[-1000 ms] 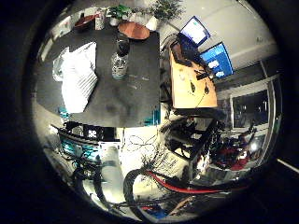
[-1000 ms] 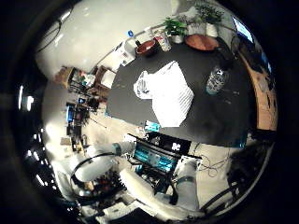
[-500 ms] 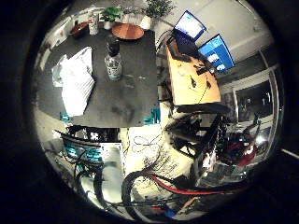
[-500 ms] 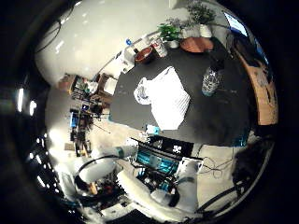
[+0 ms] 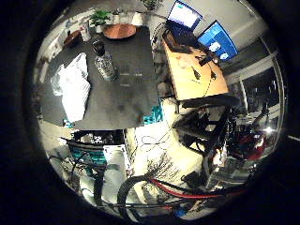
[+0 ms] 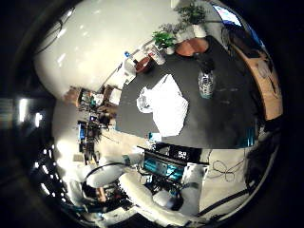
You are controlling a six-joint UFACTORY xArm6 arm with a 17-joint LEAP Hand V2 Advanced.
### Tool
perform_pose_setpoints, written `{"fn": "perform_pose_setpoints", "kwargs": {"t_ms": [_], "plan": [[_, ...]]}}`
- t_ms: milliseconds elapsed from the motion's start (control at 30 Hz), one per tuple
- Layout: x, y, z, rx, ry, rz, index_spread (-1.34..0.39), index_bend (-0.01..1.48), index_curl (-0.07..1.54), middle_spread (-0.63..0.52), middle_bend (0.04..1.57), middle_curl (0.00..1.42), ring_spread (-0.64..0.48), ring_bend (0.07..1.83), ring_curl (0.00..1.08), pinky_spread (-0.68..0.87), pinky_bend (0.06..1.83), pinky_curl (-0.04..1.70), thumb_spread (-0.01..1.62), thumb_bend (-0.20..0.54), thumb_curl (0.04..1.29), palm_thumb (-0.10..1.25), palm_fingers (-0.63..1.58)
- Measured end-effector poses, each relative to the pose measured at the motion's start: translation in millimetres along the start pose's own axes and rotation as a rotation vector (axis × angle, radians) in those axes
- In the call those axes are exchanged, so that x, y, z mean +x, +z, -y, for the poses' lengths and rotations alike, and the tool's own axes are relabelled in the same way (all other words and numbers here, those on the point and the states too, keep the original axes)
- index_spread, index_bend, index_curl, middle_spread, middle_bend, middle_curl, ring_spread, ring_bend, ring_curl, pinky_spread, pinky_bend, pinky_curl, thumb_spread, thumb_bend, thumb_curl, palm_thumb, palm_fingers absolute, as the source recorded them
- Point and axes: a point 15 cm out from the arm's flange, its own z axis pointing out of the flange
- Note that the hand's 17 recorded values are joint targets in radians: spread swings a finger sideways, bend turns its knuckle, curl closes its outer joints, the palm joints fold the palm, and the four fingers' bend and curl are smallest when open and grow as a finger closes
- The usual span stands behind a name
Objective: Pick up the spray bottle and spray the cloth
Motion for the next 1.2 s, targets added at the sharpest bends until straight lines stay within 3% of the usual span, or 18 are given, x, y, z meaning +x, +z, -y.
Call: {"fn": "perform_pose_setpoints", "kwargs": {"t_ms": [433, 1200], "plan": [[38, 75, 5, 0.003, 0.107, 0.111, -0.40, 0.14, 0.22, 0.06, 0.15, 0.18, 0.30, 0.23, 0.26, 0.57, 0.77, 0.29, 0.88, -0.034, 0.33, 0.27, -0.10], [102, 141, 28, 0.071, 0.208, 0.211, -0.38, 0.14, 0.22, 0.08, 0.15, 0.18, 0.31, 0.24, 0.26, 0.56, 0.77, 0.28, 0.85, -0.037, 0.33, 0.24, -0.10]]}}
